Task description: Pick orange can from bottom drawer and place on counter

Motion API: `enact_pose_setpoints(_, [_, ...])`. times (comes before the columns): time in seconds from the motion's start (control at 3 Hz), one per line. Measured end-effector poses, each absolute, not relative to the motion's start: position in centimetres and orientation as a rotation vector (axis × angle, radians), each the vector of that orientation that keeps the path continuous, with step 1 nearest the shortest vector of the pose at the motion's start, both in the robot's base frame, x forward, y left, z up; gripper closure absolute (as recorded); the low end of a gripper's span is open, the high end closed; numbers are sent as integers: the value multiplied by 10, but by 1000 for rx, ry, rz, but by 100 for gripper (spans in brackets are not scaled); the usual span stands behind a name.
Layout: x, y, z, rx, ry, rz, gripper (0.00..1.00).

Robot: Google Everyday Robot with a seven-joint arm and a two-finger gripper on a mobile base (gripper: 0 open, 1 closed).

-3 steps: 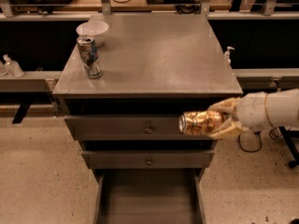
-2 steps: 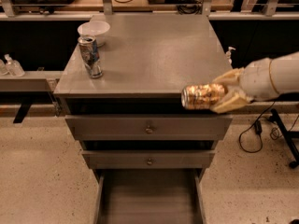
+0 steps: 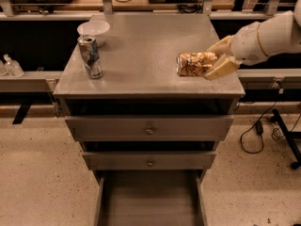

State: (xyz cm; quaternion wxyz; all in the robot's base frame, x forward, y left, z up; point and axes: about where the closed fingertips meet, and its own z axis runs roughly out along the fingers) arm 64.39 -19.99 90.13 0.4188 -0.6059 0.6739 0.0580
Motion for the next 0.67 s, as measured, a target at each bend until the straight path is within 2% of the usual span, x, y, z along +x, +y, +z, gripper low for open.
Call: enact_pose_setpoints(0.67, [731,-190,877,-1435,1735,201,100])
